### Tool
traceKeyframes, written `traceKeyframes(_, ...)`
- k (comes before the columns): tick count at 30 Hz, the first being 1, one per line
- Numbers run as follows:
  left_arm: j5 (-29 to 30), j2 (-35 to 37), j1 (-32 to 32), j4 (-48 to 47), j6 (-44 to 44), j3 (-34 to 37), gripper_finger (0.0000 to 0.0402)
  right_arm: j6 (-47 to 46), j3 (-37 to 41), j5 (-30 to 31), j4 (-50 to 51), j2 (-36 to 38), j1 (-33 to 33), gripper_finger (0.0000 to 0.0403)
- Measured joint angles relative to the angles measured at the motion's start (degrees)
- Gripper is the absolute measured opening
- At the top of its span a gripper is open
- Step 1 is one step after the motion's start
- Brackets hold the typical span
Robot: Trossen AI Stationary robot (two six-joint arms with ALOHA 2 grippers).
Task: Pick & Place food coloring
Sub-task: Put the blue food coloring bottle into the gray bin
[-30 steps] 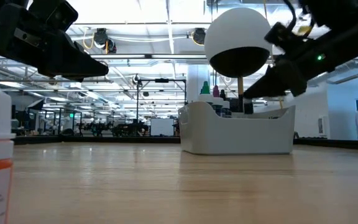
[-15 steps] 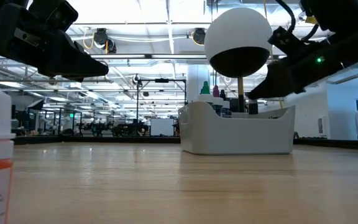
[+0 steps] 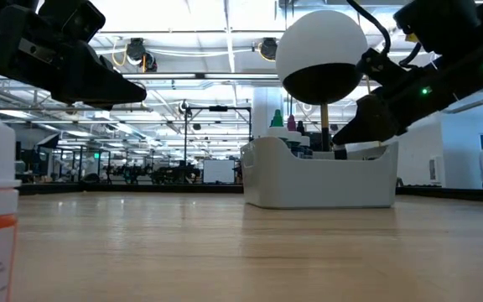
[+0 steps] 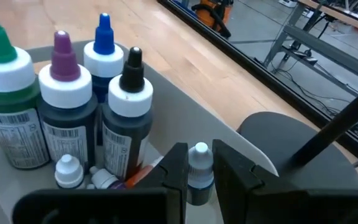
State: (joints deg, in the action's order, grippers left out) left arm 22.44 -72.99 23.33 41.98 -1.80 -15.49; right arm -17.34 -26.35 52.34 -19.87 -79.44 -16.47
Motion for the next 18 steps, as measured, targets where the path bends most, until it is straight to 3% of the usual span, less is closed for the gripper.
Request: traceKeyframes(18,0.0,0.0,0.0,0.0,0.1,0.0,0.0021,0.3,0.0,-0.2,2.7,0.0,1.6,0.0045)
